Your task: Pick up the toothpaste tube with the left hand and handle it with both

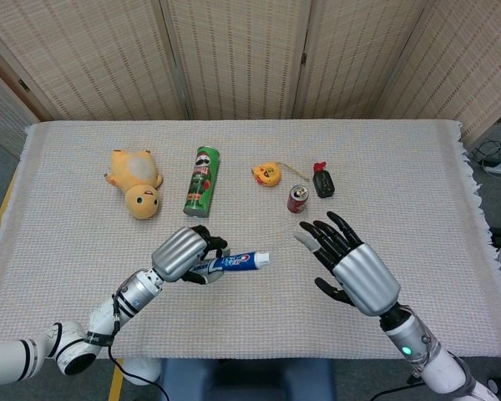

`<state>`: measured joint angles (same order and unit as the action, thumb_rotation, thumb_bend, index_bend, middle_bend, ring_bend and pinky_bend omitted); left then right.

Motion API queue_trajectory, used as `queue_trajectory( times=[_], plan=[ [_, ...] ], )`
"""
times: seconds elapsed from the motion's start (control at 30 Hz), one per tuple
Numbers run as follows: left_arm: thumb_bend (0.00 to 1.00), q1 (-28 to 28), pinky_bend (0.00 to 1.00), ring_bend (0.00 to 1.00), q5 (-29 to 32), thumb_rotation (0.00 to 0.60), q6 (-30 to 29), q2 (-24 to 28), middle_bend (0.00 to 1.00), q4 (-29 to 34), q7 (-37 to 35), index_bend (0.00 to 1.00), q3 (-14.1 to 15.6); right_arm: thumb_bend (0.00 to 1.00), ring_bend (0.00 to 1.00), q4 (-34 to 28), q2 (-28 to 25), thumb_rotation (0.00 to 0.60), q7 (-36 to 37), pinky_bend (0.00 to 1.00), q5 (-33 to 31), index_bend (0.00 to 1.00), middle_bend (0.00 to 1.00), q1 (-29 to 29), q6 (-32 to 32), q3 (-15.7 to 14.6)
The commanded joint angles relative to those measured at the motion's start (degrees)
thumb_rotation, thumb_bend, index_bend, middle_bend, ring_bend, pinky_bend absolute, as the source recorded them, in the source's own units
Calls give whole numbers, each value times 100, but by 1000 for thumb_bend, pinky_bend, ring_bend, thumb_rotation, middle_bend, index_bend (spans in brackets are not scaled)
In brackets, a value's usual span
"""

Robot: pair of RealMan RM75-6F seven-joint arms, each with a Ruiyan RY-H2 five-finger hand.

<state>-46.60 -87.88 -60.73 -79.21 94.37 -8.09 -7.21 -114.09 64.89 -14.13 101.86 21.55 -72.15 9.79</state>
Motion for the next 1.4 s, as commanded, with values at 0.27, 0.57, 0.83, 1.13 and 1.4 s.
queue_trajectory(
  times=[0.27,0.57,0.83,1.13,1.4],
  plan=[
    [681,-27,435,685,267,600,205,222,719,537,155,734,-102,331,113,67,616,600,-413,39,-286,20,111,416,314,109],
    [685,6,424,686,286,600,155,230,719,669,232,734,-137,331,117,70,877,600,-645,39,-426,33,112,606,376,115],
    [692,61,421,688,254,600,40,151,720,648,408,735,-134,331,127,84,1064,600,-731,39,-507,52,128,745,341,163],
    [692,124,419,688,198,600,-56,138,720,689,386,734,-129,331,135,45,1149,600,-897,39,-736,67,135,887,385,234],
    [697,151,419,688,69,600,-99,145,720,656,338,735,-87,330,139,92,1171,600,-930,39,-917,67,138,974,380,284]
  ],
)
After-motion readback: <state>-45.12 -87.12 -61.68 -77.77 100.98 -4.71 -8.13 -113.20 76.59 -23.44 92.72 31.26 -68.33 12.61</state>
